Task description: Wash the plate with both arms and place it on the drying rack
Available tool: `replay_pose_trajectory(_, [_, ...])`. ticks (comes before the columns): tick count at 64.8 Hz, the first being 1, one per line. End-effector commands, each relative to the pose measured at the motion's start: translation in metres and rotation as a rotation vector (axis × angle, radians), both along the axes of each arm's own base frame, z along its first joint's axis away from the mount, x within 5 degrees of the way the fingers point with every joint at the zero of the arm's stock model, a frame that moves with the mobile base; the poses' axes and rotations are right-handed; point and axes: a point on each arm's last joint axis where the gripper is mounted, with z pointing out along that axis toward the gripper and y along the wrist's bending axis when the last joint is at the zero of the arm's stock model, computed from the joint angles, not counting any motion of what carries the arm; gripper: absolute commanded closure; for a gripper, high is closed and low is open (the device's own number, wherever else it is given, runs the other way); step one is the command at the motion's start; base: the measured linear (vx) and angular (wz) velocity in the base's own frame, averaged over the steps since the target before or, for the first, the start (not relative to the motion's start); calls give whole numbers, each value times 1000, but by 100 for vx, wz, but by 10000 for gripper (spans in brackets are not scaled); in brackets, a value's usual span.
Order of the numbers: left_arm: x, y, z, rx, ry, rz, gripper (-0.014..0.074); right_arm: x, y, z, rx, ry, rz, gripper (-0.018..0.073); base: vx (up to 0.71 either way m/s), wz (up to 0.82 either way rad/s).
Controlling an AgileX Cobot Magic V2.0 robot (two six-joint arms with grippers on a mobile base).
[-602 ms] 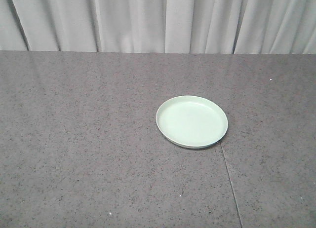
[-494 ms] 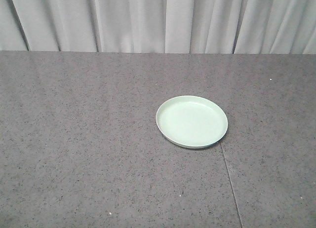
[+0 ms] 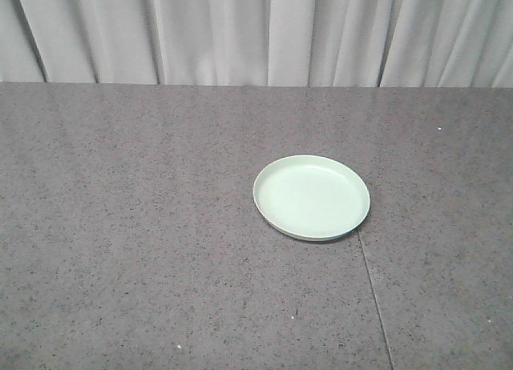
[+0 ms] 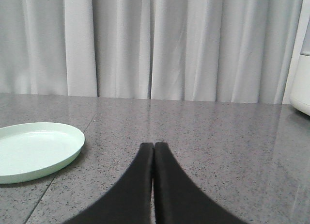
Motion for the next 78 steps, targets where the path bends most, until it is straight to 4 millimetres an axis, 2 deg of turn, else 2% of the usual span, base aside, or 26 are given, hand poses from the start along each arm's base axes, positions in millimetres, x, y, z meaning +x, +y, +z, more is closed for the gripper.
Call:
replay_pose_trajectory(1, [-4,0,16,-18,-117,-4,603,-1,0,8,-5,-90,-8,566,0,0])
replay_pose_trajectory(12, [-4,0,16,-18,-117,-4,603,-4,-1,28,60,-148,-2,562,0,0])
replay_pose_trajectory(20, [-4,0,16,-18,-117,-4,603,-4,0,50,47,-62,2,561,0,0])
replay_pose_trajectory(33, [-4,0,16,-18,-117,-4,603,-2,2,103,71,75,21,561,0,0])
replay_pose_trajectory(44, [-4,0,16,-18,-117,-4,603,12,6,140,90,258,60,561,0,0])
replay_pose_trajectory(53, [-4,0,16,-18,-117,-4,603,33,9,154,104,389,102,537,0,0])
replay_pose_trajectory(60, [-4,0,16,-18,-117,-4,603,51,12,159,96,475,148,461,0,0])
replay_pose_trajectory(72, [-4,0,16,-18,-117,-4,603,87,20,156,61,672,275,216,0,0])
replay_pose_trajectory(78, [-4,0,16,-18,-117,-4,603,103,23,154,68,740,331,127,0,0])
